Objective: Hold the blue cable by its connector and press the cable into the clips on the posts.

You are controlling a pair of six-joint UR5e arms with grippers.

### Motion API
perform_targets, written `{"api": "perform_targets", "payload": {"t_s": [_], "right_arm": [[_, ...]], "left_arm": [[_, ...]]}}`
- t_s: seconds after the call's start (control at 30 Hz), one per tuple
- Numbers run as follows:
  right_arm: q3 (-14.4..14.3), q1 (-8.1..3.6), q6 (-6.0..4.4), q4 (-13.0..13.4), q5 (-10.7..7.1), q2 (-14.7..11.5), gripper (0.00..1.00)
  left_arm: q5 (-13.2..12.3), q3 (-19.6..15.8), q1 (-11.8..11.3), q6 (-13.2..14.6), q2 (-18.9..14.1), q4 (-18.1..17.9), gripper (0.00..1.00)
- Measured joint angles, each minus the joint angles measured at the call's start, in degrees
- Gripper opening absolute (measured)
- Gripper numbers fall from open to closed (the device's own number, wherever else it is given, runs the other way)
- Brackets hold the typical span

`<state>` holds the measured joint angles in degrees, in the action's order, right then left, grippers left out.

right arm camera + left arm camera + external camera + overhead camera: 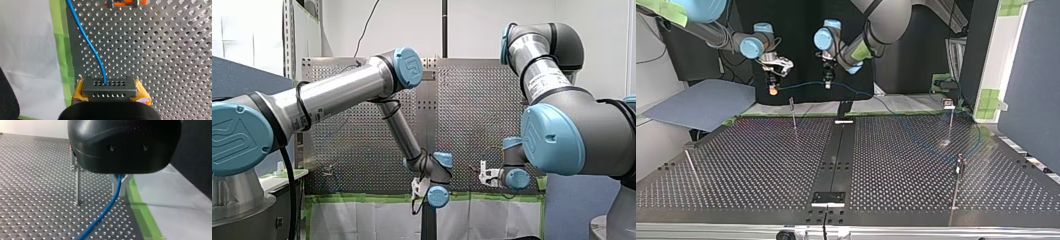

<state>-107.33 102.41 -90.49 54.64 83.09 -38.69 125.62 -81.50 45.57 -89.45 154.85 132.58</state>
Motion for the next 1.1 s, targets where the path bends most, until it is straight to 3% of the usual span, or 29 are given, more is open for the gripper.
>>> {"api": "perform_targets", "payload": {"t_s": [0.33, 0.5, 0.8, 1.1], "right_arm": [[0.67, -4.25, -0.04, -0.32, -3.9, 0.05, 0.0], [2.16, -6.01, -0.36, -0.88, -4.89, 0.05, 0.0], [5.4, -7.15, -0.54, -4.0, -5.05, 0.05, 0.0], [6.46, -8.3, -1.18, -4.63, -5.03, 0.19, 0.0]], "left_arm": [[0.74, 4.87, 0.71, 0.04, 0.06, 1.45, 0.0], [0.66, 7.11, 0.88, -0.02, 0.13, 1.44, 0.0], [-0.34, 11.67, 1.57, -0.61, 2.95, 3.08, 0.0], [-1.14, 16.0, 1.79, -1.48, 5.11, 4.72, 0.0]]}}
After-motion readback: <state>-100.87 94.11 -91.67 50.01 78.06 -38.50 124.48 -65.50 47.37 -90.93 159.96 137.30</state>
